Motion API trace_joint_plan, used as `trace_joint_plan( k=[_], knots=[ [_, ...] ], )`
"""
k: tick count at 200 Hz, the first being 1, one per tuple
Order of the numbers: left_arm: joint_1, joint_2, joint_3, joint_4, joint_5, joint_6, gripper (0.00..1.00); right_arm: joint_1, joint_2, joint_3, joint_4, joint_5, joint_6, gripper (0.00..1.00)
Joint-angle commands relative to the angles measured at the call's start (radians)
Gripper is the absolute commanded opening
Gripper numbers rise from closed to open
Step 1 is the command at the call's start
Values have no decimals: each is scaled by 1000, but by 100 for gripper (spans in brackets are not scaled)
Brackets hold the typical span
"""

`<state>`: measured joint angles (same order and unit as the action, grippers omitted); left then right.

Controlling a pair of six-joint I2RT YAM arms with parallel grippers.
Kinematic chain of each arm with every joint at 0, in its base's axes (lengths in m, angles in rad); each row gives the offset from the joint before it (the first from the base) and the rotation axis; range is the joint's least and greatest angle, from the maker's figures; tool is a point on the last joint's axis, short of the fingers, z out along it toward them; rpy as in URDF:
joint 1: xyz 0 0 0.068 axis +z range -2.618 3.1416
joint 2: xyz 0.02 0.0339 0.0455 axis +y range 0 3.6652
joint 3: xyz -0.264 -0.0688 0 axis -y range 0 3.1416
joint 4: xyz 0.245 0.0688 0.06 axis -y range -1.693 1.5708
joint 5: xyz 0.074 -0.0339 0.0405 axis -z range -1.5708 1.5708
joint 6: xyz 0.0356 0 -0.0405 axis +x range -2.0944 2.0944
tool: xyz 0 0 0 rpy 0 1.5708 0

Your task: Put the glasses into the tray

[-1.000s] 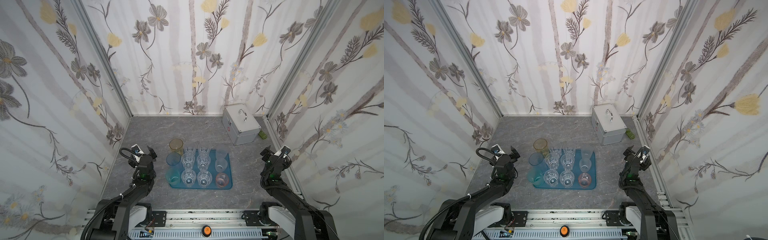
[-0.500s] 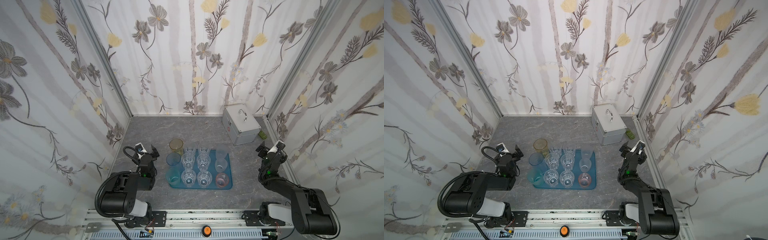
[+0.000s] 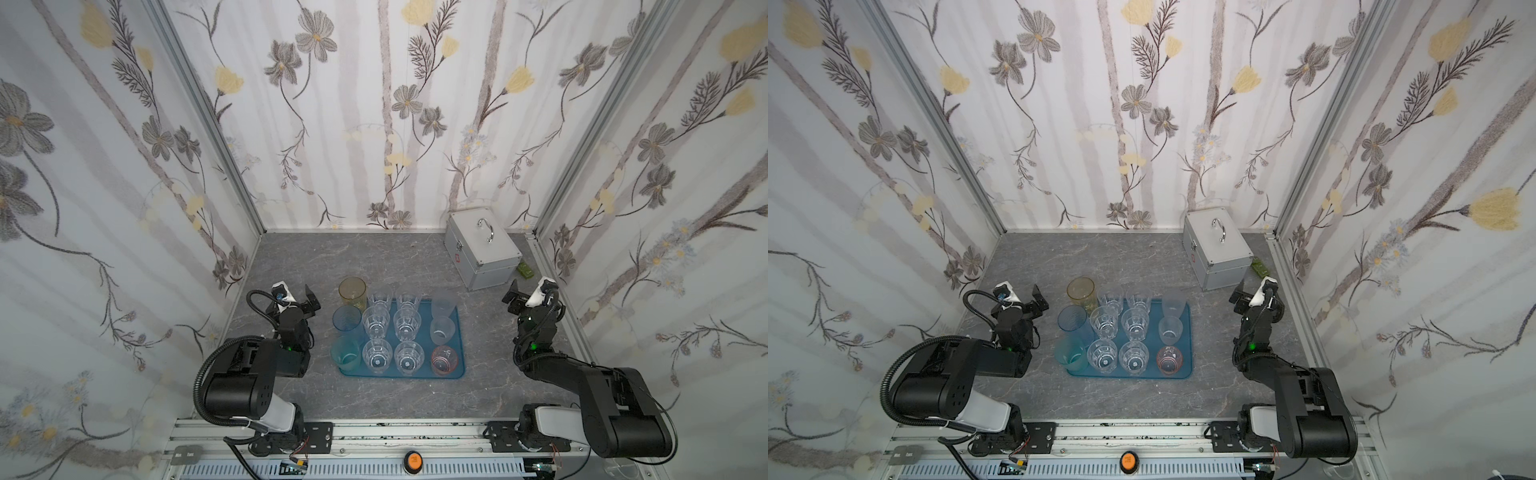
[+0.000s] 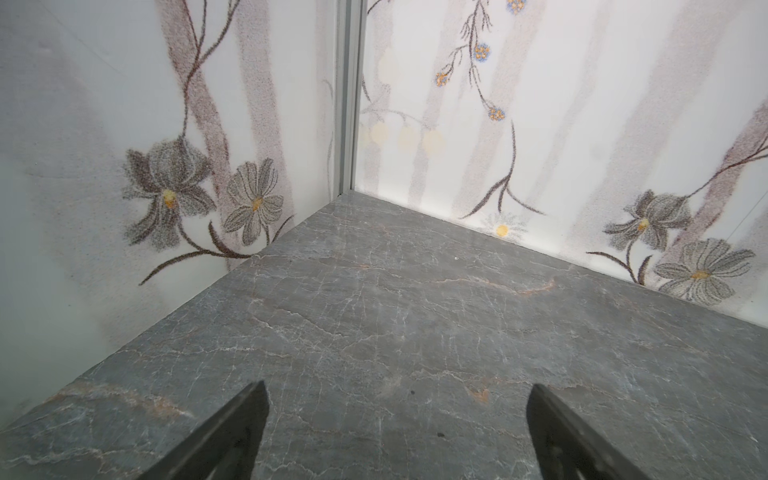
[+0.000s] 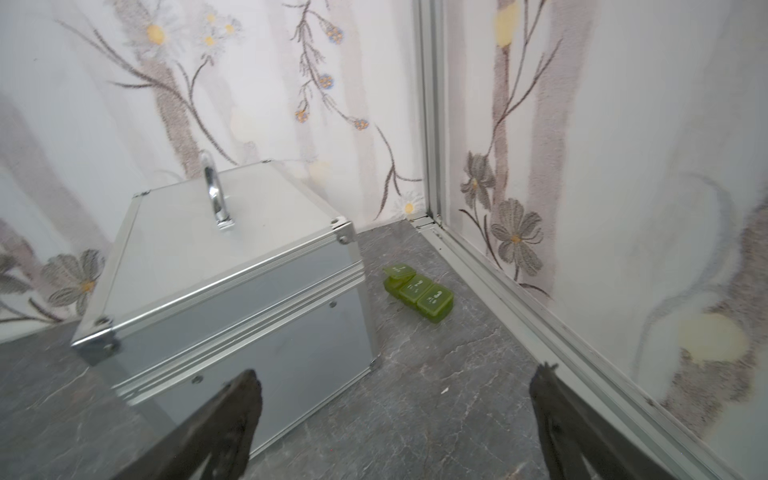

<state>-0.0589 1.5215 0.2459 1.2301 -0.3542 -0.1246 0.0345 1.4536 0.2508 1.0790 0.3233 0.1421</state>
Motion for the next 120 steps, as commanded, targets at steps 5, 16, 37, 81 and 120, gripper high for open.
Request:
trace_joint_plan(
  k=[5, 16, 37, 81, 120],
  knots=[
    [3, 16, 20, 23, 61, 28, 100, 2, -1, 14, 53, -24, -41, 100],
    [5, 20, 17, 27, 82, 28, 100, 2, 1, 12, 60, -24, -42, 100],
    [4, 68, -38, 174, 56, 30, 100, 1, 1, 12, 59, -24, -42, 100],
    [5, 63, -36, 162, 57, 26, 100, -10, 20, -69, 205, -87, -50, 100],
    [5, 63, -34, 162, 58, 26, 100, -7, 37, -75, 247, -80, -56, 100]
  ],
)
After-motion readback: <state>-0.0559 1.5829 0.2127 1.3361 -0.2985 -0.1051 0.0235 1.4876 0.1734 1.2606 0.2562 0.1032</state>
